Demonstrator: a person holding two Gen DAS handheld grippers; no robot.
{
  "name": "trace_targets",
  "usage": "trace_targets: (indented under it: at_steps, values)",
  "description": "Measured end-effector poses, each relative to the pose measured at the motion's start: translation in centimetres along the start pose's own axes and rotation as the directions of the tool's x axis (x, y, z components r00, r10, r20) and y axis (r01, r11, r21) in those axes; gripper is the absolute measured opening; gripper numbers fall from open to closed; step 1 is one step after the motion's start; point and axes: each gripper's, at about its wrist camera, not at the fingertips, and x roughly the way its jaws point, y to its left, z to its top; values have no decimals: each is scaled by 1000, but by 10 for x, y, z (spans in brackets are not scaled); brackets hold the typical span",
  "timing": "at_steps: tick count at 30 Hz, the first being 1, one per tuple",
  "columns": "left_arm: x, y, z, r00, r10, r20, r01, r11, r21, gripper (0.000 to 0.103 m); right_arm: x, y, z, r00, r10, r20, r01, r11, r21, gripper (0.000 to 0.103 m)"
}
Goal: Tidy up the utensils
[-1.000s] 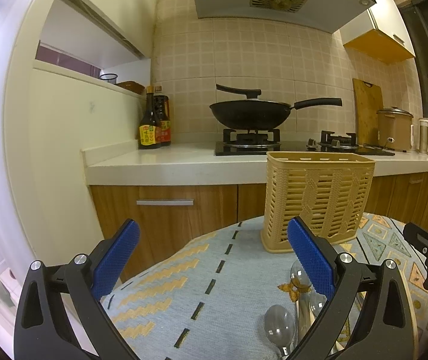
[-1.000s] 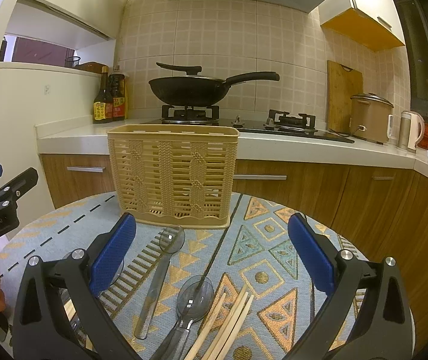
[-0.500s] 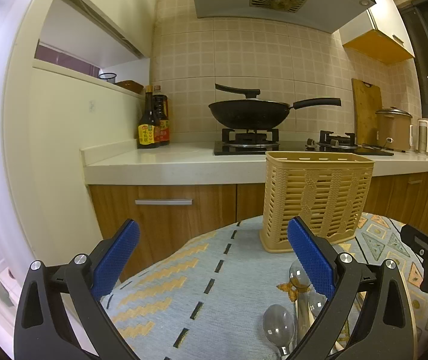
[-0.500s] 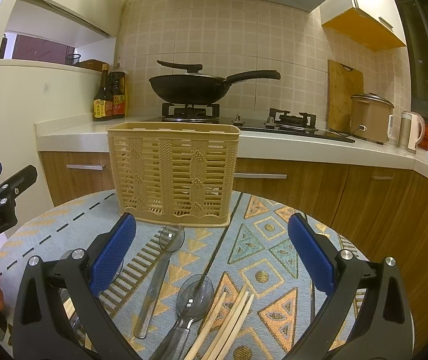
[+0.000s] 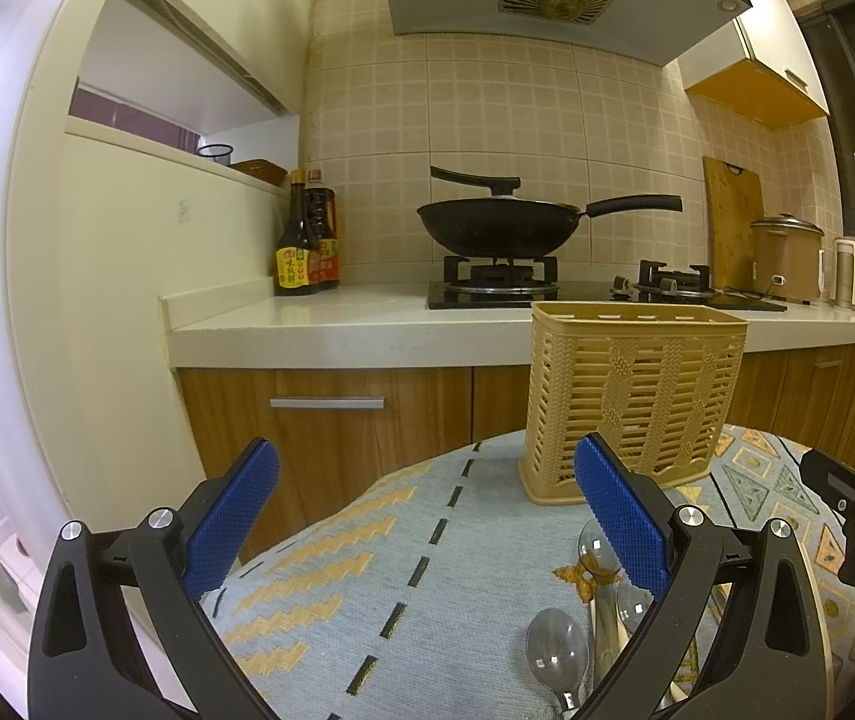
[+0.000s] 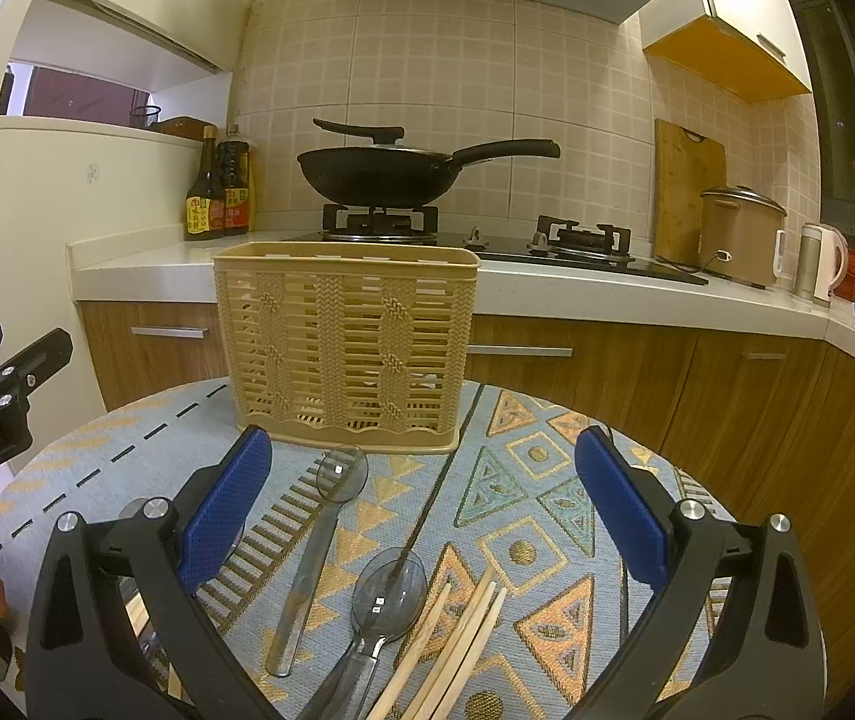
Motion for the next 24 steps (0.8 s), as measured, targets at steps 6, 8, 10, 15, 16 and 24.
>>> trace_targets:
  at_steps: [6,8,10,15,16,24]
  values:
    - [0,0,0,1000,1,0,-1,1000,0,96,0,0,0,1000,-4,-2,4,1000,0,97]
    - [-1,0,0,1000,1,0,-1,1000,1,96,1,0,0,1000,-7,-4,7,1000,0,97]
    - [-1,0,0,1000,1,1,-1,1000,0,96,1,0,0,1000,-9,-6,9,1000,0,97]
    - [-1,0,-1,1000,0,-2,0,1000,2,96,2,-1,0,1000,-12,-9,12,1000,-1,97]
    - [-1,0,-1,1000,0,-2,0,1000,2,96,2,-1,0,1000,-13,-10,13,1000,0,97]
    - [-1,0,-1,1000,-1,-3,1,1000,4,96,3,-1,0,1000,-24,-13,25,1000,4,97]
